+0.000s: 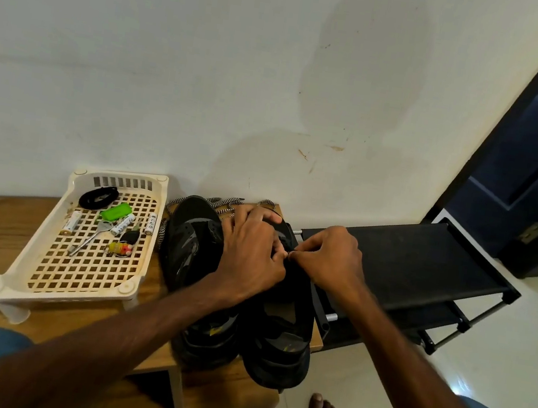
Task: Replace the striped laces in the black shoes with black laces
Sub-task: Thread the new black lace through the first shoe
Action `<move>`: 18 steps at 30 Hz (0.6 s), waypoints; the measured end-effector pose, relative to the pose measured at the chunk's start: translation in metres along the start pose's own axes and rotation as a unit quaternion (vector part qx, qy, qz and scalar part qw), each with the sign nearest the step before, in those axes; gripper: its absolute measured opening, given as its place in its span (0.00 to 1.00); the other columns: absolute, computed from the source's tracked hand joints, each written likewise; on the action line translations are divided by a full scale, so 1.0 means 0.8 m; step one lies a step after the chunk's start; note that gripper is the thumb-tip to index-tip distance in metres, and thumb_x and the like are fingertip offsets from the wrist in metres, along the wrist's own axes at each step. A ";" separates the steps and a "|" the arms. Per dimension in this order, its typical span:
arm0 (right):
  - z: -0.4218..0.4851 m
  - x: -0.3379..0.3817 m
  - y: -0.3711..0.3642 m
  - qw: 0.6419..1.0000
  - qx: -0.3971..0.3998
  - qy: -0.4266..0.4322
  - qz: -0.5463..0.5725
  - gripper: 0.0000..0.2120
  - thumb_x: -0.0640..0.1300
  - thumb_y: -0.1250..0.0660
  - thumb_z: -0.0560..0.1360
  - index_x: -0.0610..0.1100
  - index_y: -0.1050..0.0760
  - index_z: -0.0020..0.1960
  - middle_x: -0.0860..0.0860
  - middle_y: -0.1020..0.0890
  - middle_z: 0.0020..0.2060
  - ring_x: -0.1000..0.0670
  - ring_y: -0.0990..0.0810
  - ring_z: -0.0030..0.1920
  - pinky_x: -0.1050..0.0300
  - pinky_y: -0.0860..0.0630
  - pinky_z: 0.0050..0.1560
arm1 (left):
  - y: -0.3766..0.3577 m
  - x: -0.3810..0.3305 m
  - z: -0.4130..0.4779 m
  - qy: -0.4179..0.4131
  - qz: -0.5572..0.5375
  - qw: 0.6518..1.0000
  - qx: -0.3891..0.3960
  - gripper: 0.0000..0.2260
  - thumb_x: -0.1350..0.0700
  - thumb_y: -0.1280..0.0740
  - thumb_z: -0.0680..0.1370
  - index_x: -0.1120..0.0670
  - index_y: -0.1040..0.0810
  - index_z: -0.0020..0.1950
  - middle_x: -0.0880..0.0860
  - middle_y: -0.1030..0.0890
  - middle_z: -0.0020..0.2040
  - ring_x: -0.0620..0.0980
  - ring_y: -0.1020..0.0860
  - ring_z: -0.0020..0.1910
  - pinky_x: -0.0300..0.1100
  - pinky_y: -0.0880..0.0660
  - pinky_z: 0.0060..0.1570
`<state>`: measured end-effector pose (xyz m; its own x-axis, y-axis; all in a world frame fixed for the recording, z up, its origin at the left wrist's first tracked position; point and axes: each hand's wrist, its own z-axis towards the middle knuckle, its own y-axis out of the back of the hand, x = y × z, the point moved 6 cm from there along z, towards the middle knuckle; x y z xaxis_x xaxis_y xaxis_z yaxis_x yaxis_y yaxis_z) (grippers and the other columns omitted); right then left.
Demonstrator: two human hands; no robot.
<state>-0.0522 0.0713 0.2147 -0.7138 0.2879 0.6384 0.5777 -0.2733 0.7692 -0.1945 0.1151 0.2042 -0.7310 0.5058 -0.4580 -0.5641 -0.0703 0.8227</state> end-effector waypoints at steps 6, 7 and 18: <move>0.002 0.000 -0.001 1.000 0.018 0.010 -0.014 0.05 0.45 0.22 0.74 0.47 0.13 0.49 0.52 0.13 0.44 0.57 0.17 0.41 0.60 0.18 0.43 | -0.009 0.006 0.000 0.037 -0.029 0.999 0.008 0.01 0.55 0.26 0.71 0.49 0.14 0.40 0.41 0.27 0.65 0.44 0.41 0.67 0.43 0.48 0.56; 0.002 0.000 0.000 1.000 0.020 0.012 -0.014 0.05 0.46 0.22 0.74 0.48 0.13 0.50 0.52 0.13 0.44 0.57 0.17 0.41 0.61 0.19 0.43 | -0.009 0.007 -0.001 0.046 -0.032 0.998 0.001 0.01 0.55 0.26 0.71 0.49 0.15 0.39 0.41 0.26 0.64 0.44 0.40 0.67 0.42 0.48 0.56; 0.004 -0.014 -0.004 0.991 0.096 -0.019 0.088 0.08 0.46 0.30 0.81 0.44 0.13 0.50 0.47 0.13 0.45 0.48 0.13 0.48 0.45 0.15 0.53 | -0.009 0.006 0.000 0.088 -0.094 0.992 0.013 0.03 0.54 0.24 0.73 0.46 0.13 0.45 0.41 0.25 0.65 0.47 0.37 0.67 0.44 0.46 0.58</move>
<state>-0.0445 0.0722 0.2050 -0.5823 0.2863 0.7609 0.7590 -0.1439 0.6350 -0.1938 0.1176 0.1961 -0.6712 0.3507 -0.6530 -0.6876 0.0343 0.7252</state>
